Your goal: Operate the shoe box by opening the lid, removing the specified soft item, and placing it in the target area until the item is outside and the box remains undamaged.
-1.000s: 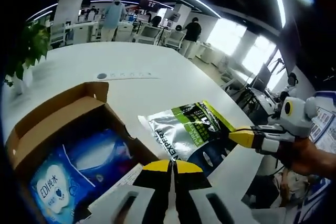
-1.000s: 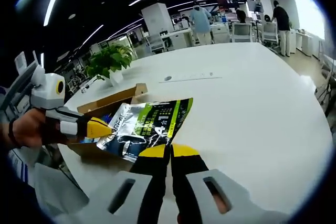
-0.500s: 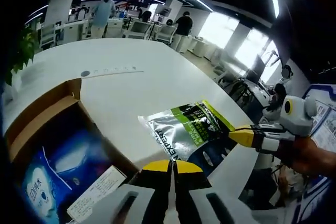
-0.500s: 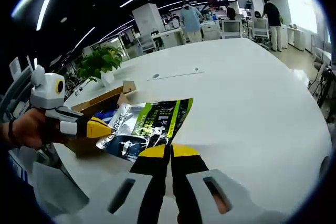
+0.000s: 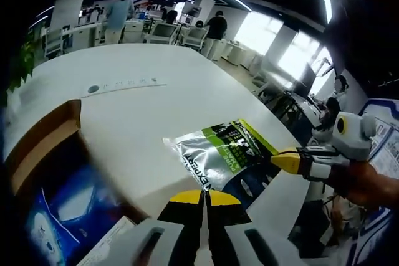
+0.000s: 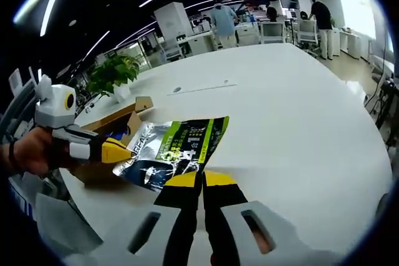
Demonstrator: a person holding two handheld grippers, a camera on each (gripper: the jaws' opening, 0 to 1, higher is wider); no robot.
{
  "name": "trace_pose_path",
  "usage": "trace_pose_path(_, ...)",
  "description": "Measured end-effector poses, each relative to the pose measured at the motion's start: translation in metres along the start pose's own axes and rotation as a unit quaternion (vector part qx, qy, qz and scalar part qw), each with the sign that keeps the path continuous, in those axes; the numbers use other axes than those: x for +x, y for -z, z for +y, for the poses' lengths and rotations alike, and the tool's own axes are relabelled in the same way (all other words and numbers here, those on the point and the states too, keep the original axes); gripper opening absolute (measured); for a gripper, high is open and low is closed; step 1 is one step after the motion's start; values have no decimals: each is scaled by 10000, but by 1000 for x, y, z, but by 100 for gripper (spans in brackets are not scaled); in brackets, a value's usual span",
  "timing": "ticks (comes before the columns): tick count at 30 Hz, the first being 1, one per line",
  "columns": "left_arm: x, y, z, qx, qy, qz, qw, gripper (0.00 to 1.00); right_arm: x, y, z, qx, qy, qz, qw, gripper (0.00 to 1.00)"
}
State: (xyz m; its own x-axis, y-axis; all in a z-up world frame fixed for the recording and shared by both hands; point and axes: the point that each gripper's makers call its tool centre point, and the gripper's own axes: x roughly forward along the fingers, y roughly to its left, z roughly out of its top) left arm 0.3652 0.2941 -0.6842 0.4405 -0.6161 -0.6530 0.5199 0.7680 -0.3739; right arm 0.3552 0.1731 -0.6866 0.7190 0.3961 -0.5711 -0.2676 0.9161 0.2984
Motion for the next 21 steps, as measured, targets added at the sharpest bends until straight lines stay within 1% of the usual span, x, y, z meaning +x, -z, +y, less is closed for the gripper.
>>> trace_pose_path(5,16,-2,2,-16,-36,85,10000,1,10,2,-13,0,-1,98,10000,0)
trace_pose_path(12,34,6,3,7,-83,277,9996,1,20,11,-28,41,3,268,9996,0)
trace_pose_path(14,43,8,7,-1,-102,351,9993,1,23,14,-31,61,-1,315,9995,0)
trace_pose_path(21,56,16,7,59,-134,508,9986,1,31,28,-43,103,19,514,9986,0)
